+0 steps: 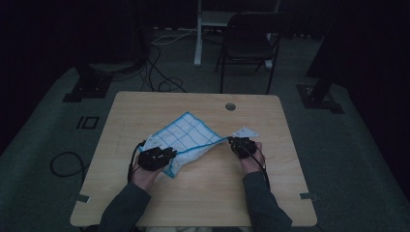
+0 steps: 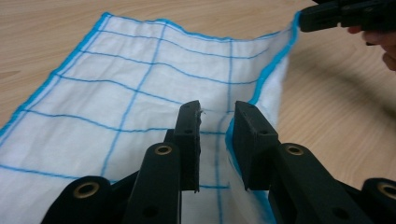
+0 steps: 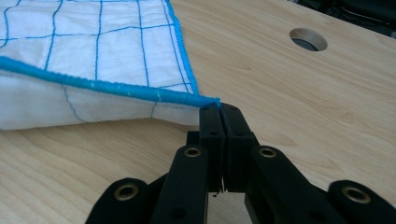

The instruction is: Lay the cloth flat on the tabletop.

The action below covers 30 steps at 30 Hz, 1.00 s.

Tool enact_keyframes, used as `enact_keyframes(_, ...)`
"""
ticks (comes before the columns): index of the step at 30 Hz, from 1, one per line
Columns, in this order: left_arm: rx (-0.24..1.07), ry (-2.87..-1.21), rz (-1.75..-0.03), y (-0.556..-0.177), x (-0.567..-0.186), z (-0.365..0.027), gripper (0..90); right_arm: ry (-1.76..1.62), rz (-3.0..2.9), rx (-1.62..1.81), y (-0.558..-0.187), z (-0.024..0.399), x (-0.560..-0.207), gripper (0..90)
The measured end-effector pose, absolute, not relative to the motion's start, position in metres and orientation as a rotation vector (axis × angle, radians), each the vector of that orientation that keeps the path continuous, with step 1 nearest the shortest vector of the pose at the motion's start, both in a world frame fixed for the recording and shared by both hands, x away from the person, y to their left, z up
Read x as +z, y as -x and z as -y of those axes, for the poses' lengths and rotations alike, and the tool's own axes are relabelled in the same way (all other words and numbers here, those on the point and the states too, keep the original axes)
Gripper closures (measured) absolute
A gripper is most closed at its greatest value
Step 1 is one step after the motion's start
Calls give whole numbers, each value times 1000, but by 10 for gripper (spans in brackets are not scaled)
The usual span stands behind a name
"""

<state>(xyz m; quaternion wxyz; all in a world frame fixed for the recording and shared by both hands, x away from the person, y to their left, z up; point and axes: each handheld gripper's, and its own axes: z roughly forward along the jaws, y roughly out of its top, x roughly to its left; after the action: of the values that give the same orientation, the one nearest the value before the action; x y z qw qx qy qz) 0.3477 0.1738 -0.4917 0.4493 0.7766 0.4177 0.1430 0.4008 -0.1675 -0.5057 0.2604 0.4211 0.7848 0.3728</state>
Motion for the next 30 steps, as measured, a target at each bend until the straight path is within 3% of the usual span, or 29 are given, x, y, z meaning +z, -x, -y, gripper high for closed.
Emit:
enact_keyframes(14, 370, -1978, -1148, -373, -517, -183, 717, -1199, -2101, 978, -409, 183, -508, 885)
enact_keyframes(21, 408, -1983, -1196, -387, -526, -186, 713, -1227, -2083, 1020, -399, 180, -504, 692)
enact_keyframes(30, 446, -2007, -1178, -410, -525, -181, 679, -1136, -2212, 1065, -370, 134, -519, 603)
